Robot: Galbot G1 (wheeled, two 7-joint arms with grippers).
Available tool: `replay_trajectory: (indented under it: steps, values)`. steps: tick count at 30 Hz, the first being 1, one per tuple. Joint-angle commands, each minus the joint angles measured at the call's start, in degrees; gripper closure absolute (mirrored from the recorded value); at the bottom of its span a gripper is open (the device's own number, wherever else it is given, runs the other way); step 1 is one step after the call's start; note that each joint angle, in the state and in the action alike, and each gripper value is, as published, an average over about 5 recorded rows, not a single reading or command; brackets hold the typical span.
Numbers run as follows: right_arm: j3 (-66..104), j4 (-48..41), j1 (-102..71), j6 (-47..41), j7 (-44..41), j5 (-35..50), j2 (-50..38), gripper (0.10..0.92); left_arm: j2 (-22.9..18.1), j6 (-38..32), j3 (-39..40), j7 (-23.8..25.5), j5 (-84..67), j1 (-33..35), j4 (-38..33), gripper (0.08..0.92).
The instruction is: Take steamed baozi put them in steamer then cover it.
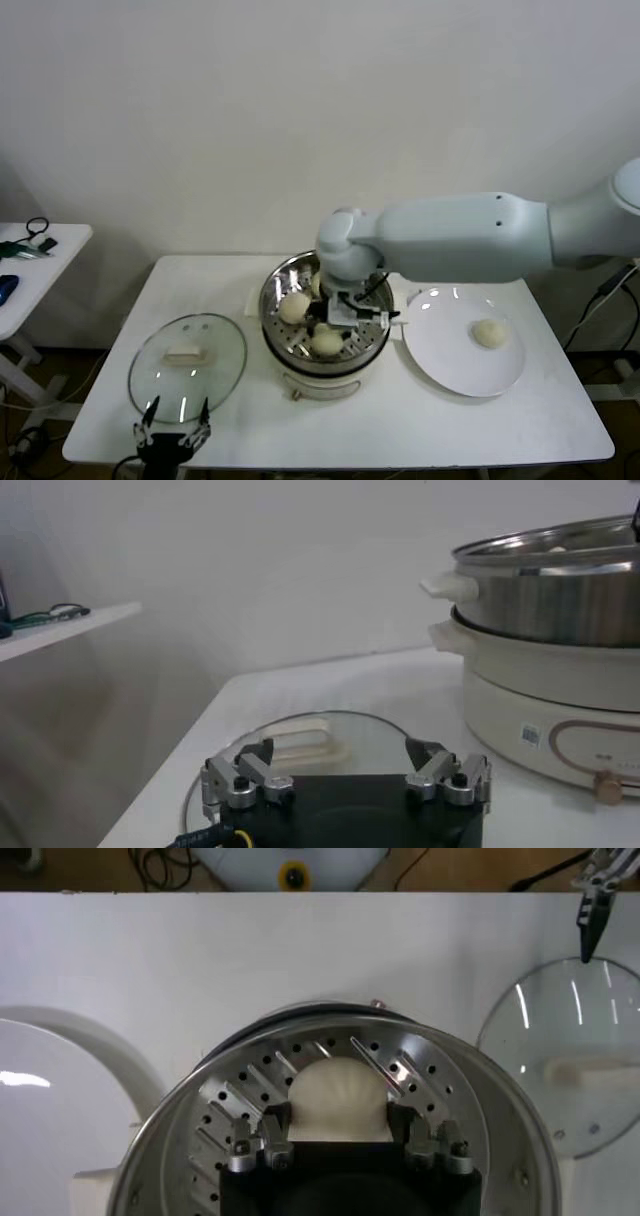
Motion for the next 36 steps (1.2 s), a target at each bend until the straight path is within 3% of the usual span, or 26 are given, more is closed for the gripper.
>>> replay_trajectory:
  steps: [1, 7, 13, 20, 23, 28, 36]
  values:
    - [0.02, -3.80, -4.99, 0.46, 0.81, -2.61, 3.21, 0.380, 0.05, -0.04, -0.04, -0.01, -0.03, 0.00, 0.07, 0.177]
    - [0.04, -2.48, -2.43, 0.12, -0.38, 1.48, 2.34, 0.365, 0.23, -0.17, -0.06, -0.10, -0.13, 0.15, 0.07, 0.177]
    - [0.48, -1.48, 4.61, -0.01, -4.45, 8.81, -3.04, 0.233, 0.31, -0.23, 0.16, -0.13, 0.08, 0.25, -0.07, 0.177]
    - [-5.31, -7.78, 16.48, -6.67, -9.99, 32.67, -16.51, 0.203, 0.40, -0.49, 0.27, -0.23, 0.26, 0.49, -0.30, 0.177]
    - [-9.86, -12.65, 19.73, -11.09, -10.60, 37.37, -21.76, 0.202, 0.52, -0.67, 0.20, -0.32, 0.24, 0.60, -0.25, 0.177]
    - [-13.45, -17.35, 17.00, -18.19, -9.44, 35.28, -31.14, 0.203, 0.70, -0.79, 0.31, -0.25, 0.24, 0.63, -0.48, 0.177]
    - [3.10, -23.94, -5.66, -21.52, -7.77, 19.48, -40.31, 0.203, 0.50, -0.68, 0.22, -0.12, 0.26, 0.47, -1.01, 0.177]
